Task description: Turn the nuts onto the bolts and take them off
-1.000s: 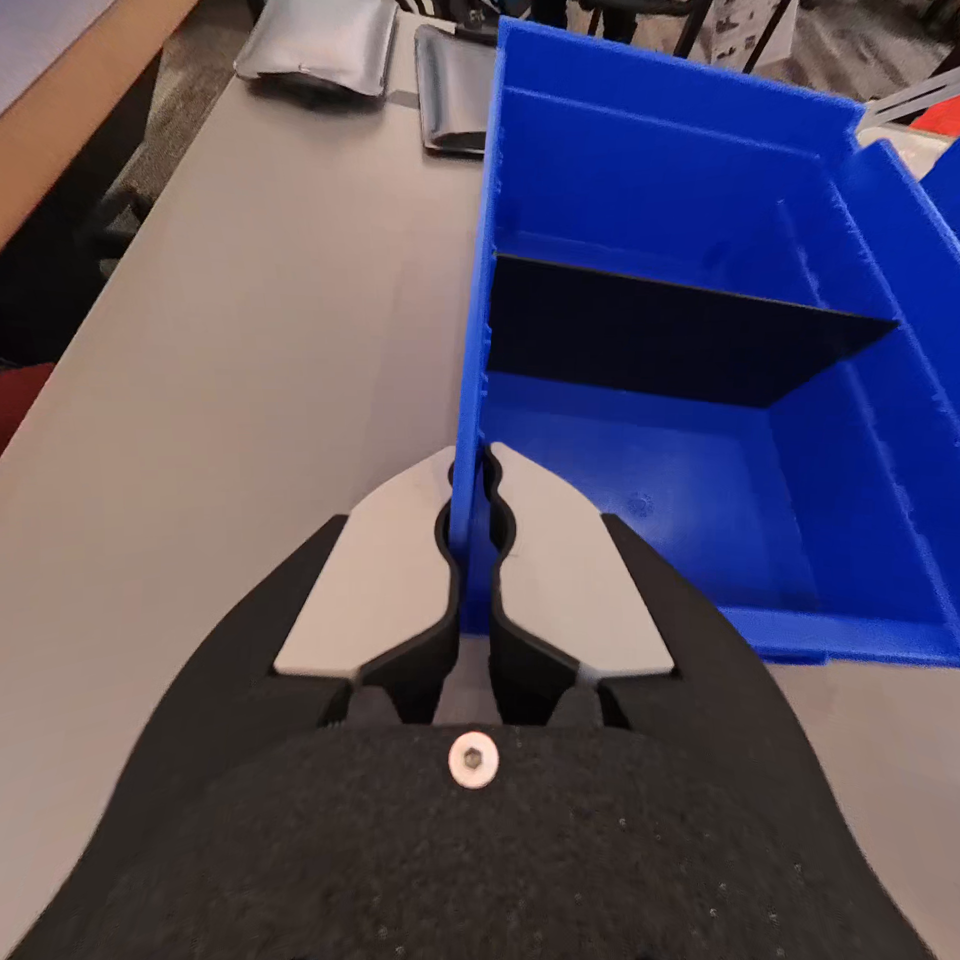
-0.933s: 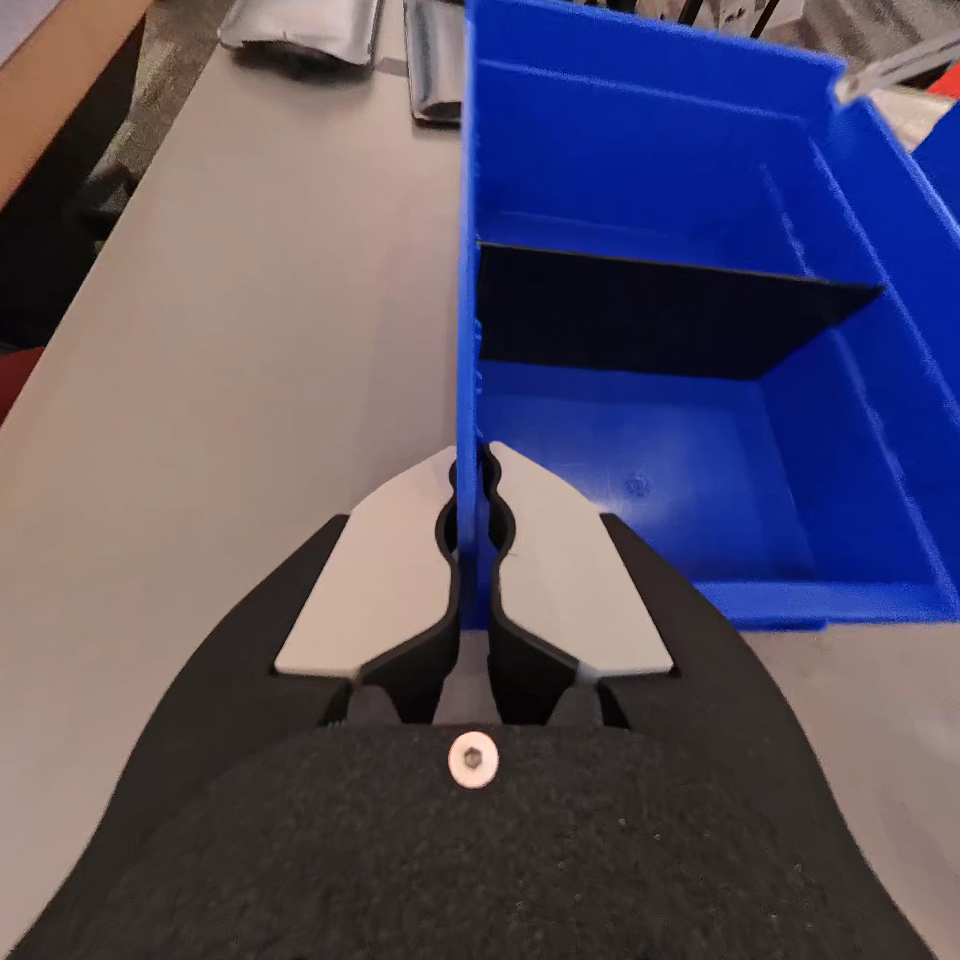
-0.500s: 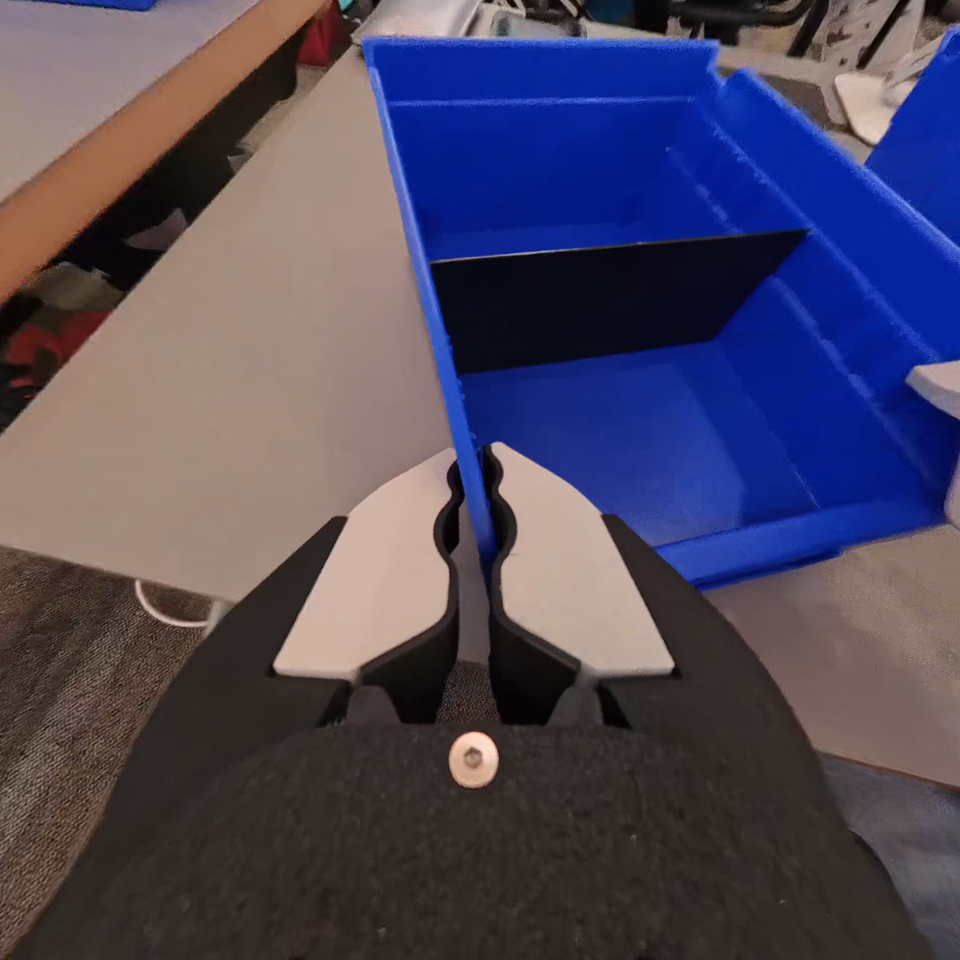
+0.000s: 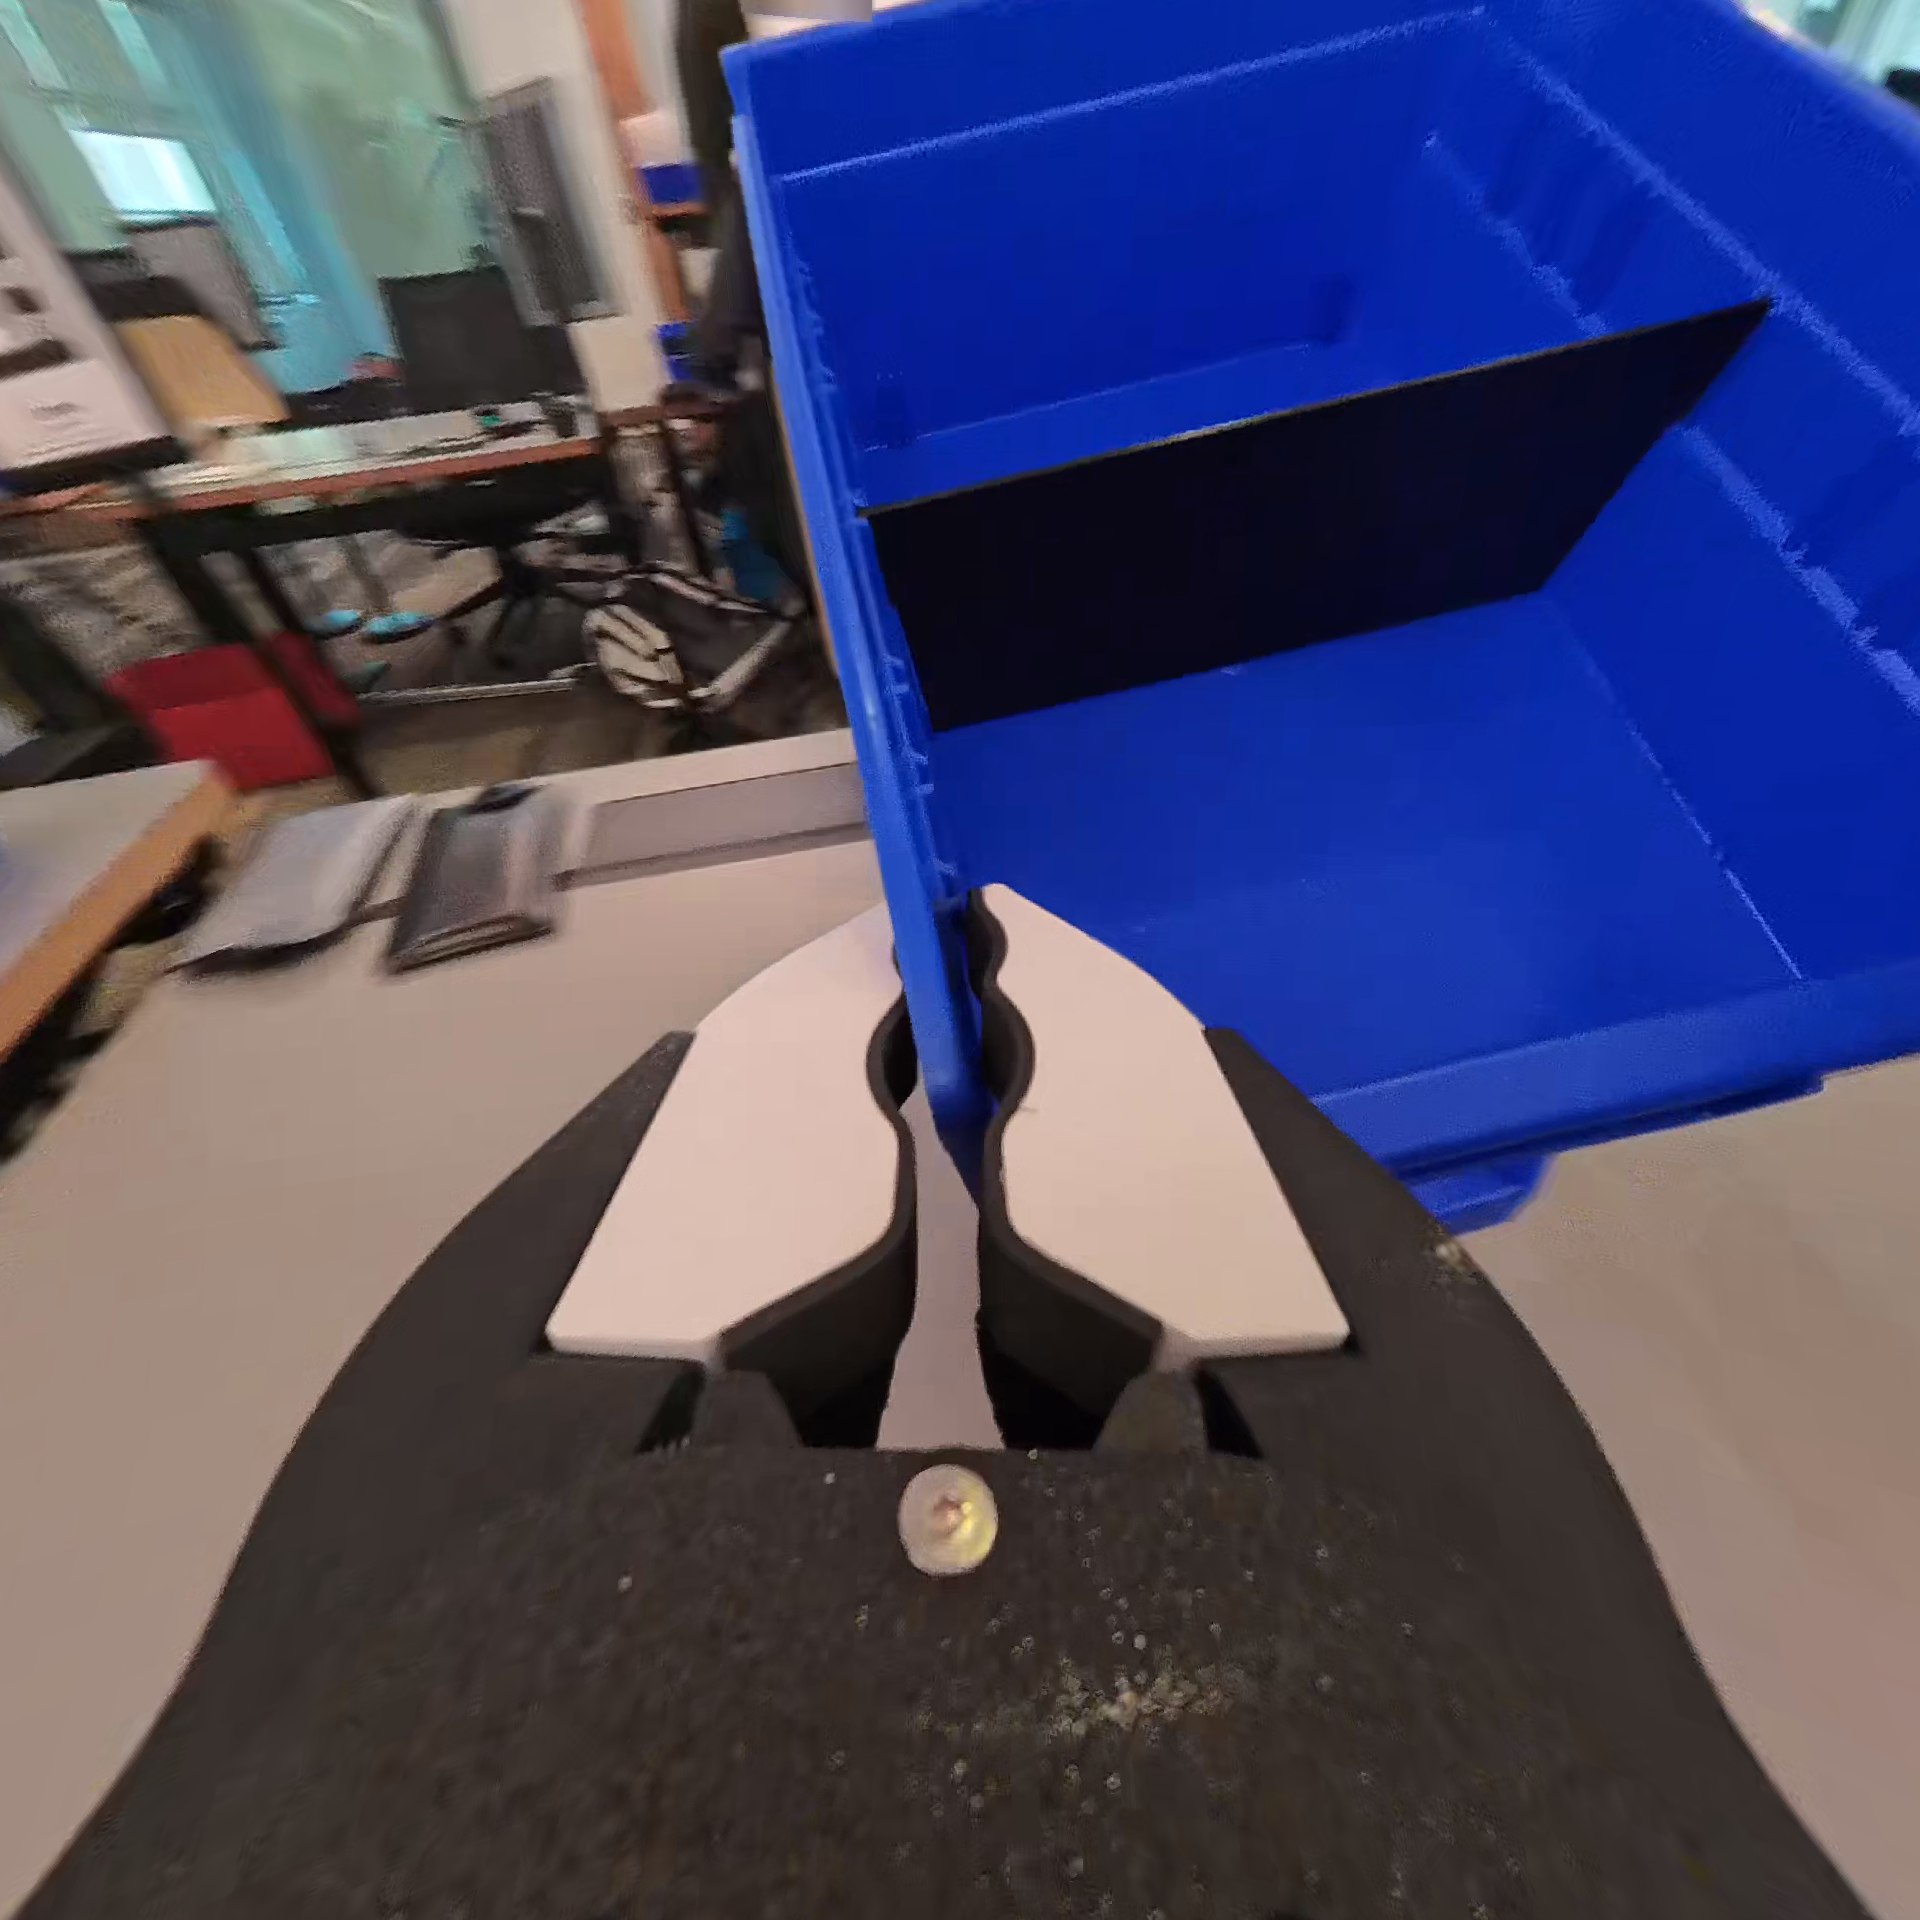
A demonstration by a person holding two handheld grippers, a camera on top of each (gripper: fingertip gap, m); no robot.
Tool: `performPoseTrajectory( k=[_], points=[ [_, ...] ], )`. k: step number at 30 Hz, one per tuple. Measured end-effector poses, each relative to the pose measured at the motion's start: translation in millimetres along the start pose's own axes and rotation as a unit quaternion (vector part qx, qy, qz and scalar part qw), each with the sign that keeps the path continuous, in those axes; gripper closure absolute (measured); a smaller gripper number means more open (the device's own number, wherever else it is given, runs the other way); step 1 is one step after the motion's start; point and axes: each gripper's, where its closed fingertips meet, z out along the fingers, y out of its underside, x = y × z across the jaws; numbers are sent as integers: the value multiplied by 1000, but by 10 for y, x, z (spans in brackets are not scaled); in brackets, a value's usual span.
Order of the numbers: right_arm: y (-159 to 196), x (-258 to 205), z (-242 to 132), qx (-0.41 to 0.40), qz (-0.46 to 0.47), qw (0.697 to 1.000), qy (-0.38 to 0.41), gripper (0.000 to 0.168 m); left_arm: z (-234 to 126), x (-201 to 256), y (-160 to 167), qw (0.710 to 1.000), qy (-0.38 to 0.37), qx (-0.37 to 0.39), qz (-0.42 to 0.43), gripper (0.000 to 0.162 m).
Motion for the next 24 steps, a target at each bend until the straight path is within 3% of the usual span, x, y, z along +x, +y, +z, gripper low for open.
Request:
performPoseTrajectory(
  k=[4, 7, 10, 13, 17, 19, 22, 24],
  points=[
    [344, 1379, -15, -46, 5, 997, 57, 163, 588, 1365, -14, 996, 79, -26, 26, 156],
    [854, 2207, 23, -99, 1, 992, 83, 163, 971, 2251, 240, 991, 110, -67, 33, 156],
    [1503, 2749, 94, -158, 4, 985, 74, 163, 1320, 2881, 635, 983, 129, -121, 45, 156],
    [2052, 3022, 149, -204, 18, 978, 43, 162, 1480, 3255, 980, 976, 137, -161, 48, 156],
    [2511, 3259, 216, -205, 66, 976, 29, 162, 1540, 3583, 1317, 968, 164, -180, 62, 150],
    [2517, 3361, 241, -176, 78, 981, 35, 160, 1523, 3704, 1340, 968, 173, -155, 89, 144],
    [2498, 3470, 317, -148, 101, 983, 36, 137, 1427, 3920, 1343, 958, 225, -158, 81, 133],
    [2440, 3522, 288, -141, 92, 985, 42, 129, 1282, 4003, 1303, 944, 271, -172, 72, 121]
  ],
)
